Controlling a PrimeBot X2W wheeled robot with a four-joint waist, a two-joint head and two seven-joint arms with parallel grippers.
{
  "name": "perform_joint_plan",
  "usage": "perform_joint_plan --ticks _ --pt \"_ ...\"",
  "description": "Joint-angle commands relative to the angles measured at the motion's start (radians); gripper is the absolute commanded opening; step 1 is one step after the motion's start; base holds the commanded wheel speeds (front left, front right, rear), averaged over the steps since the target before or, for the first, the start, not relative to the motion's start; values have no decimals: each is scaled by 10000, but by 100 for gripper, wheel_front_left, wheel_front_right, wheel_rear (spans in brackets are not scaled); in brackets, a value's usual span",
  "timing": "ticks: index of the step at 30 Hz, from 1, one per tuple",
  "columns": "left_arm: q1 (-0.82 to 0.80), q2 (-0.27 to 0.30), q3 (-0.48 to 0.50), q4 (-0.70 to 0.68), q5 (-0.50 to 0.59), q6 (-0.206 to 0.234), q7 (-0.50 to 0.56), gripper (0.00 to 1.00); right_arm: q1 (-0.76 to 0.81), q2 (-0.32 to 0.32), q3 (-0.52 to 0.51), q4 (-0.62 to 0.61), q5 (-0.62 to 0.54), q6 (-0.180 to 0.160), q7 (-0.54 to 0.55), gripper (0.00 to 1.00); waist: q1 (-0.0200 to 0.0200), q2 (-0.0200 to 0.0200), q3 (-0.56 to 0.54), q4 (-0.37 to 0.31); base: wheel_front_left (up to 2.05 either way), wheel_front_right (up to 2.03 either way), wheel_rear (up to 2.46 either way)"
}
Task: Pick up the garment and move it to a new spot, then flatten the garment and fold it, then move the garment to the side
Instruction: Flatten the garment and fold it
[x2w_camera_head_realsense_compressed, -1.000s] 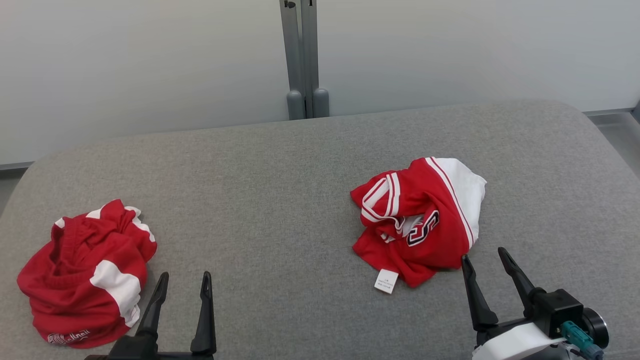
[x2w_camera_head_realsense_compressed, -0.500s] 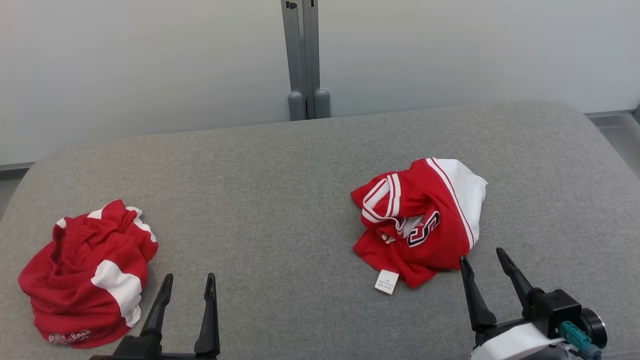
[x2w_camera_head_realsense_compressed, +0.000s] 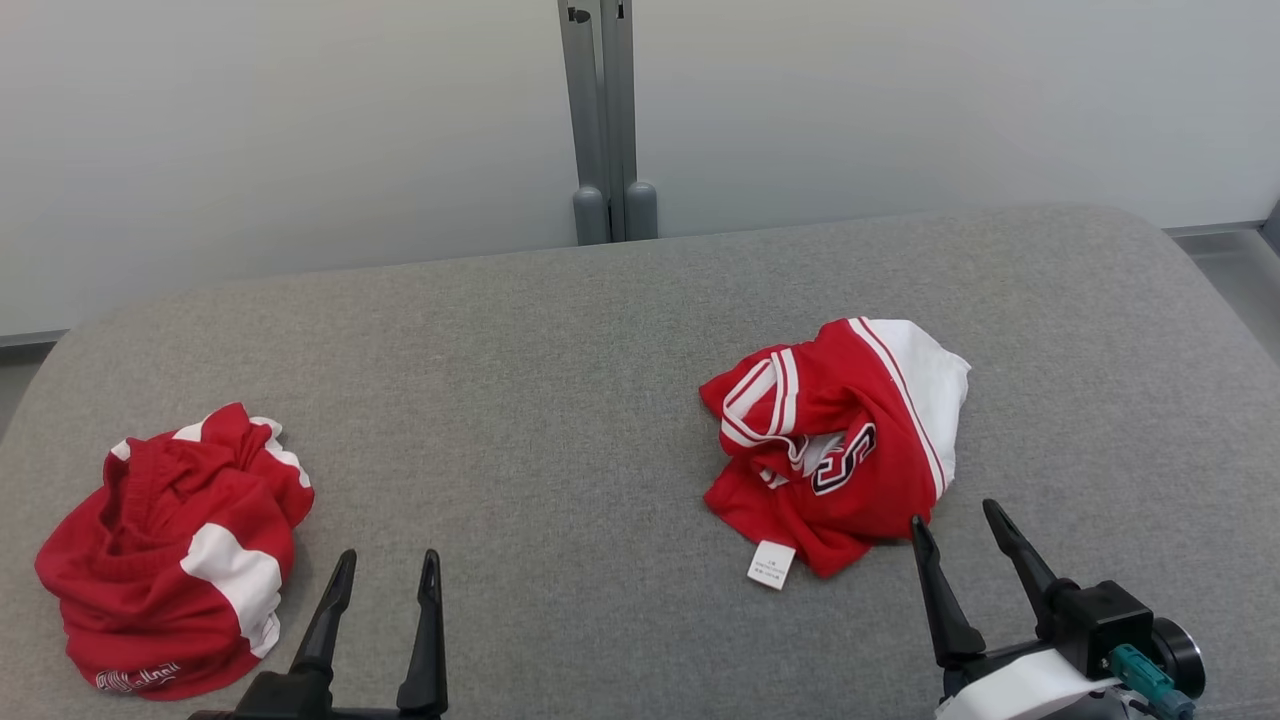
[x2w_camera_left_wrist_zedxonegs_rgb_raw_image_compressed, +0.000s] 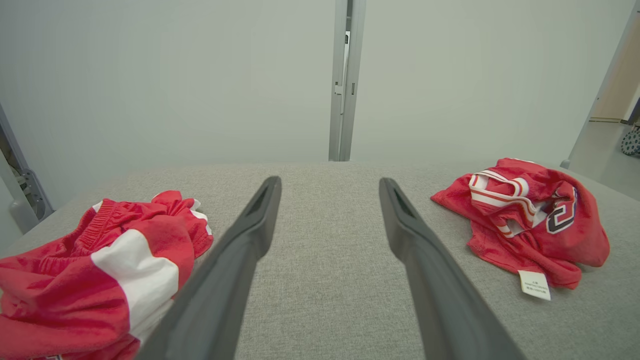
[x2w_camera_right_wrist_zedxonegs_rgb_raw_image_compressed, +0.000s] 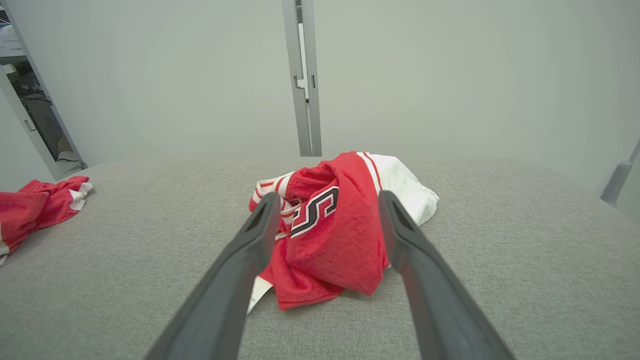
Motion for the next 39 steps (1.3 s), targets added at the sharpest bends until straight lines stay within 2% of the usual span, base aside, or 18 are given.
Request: perform_joint_plan --ticks 1,14,24,35,39 --pt "-83 2 11 22 28 -57 7 100 -6 -23 17 22 -19 -17 -6 100 0 -1 1 2 0 0 0" --pt "-169 2 -36 75 -20 -62 7 100 6 -23 97 -5 -136 -17 -6 100 0 -1 132 -16 0 0 0" --pt "-861 2 -395 393 165 -330 7 100 -260 -23 93 -116 -248 -17 -6 100 0 -1 859 -279 0 0 0" --pt "-2958 30 -1757 1609 729 -759 7 100 -1080 -21 -87 -490 -256 -17 -6 100 0 -1 2595 -1009 0 0 0" --pt "-4025 376 -2791 2208 596 -764 7 100 -1466 -20 -54 -629 -127 -17 -5 100 0 -1 3333 -1330 0 0 0"
